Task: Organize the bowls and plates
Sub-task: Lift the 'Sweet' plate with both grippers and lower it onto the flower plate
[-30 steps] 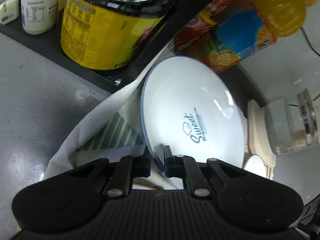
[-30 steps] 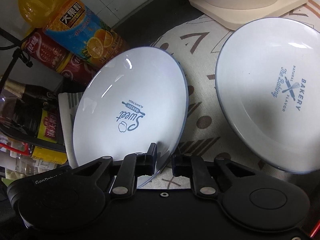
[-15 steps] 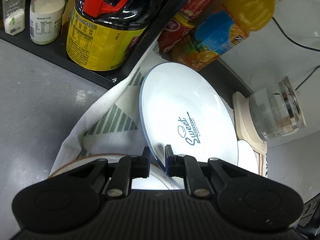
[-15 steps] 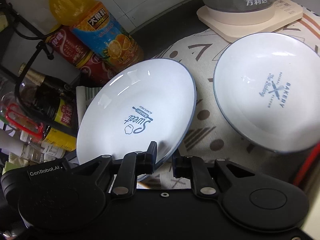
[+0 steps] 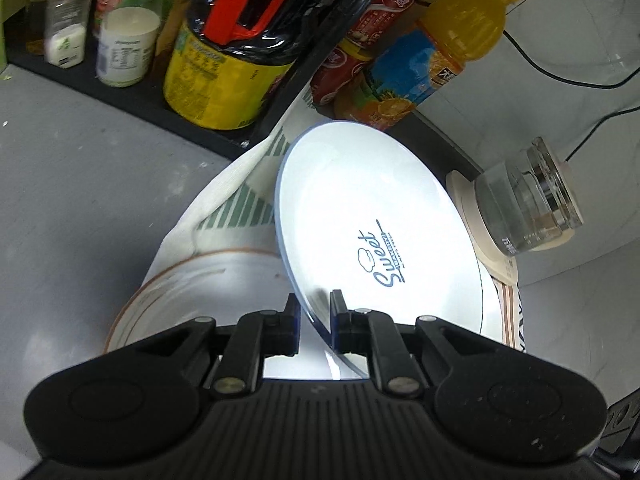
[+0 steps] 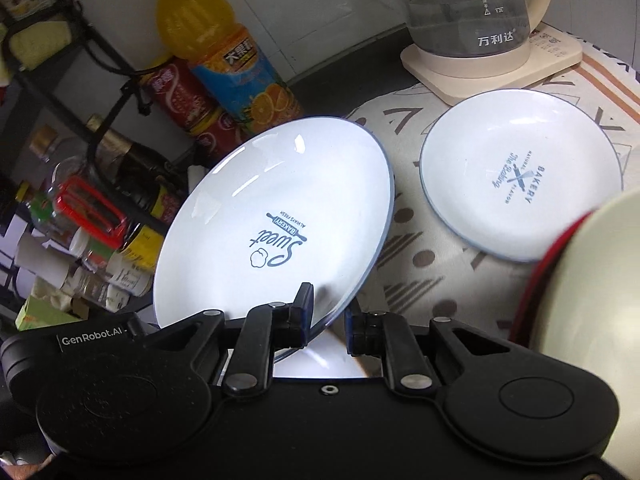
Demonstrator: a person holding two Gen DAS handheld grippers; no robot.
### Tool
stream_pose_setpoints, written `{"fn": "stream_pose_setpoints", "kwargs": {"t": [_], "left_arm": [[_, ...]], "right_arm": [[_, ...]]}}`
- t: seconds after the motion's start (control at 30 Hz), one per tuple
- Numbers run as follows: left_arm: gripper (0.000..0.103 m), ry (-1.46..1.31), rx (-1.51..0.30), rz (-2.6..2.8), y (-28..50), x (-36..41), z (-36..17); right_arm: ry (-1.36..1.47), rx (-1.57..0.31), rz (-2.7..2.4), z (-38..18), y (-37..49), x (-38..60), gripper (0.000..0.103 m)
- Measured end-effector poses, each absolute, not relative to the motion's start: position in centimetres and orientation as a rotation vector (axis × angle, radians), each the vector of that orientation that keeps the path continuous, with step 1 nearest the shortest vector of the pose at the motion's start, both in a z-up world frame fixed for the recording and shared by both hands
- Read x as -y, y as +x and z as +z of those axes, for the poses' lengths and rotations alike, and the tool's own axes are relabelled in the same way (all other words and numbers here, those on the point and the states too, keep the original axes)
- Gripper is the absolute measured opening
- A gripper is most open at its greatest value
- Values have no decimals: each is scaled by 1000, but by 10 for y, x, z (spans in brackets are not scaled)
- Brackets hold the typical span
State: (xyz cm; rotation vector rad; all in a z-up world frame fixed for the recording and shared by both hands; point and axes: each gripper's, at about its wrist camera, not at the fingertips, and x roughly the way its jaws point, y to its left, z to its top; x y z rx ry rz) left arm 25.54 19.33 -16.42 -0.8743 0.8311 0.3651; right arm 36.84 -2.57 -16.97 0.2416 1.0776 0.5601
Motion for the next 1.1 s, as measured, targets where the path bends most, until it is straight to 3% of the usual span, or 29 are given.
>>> {"fn": "stream_pose_setpoints", "kwargs": {"t": [1.1], "left_arm": [[14, -894, -921, 382, 151, -160, -182]], "right_arm": [[106, -1085, 599, -175, 262, 59, 15]]}}
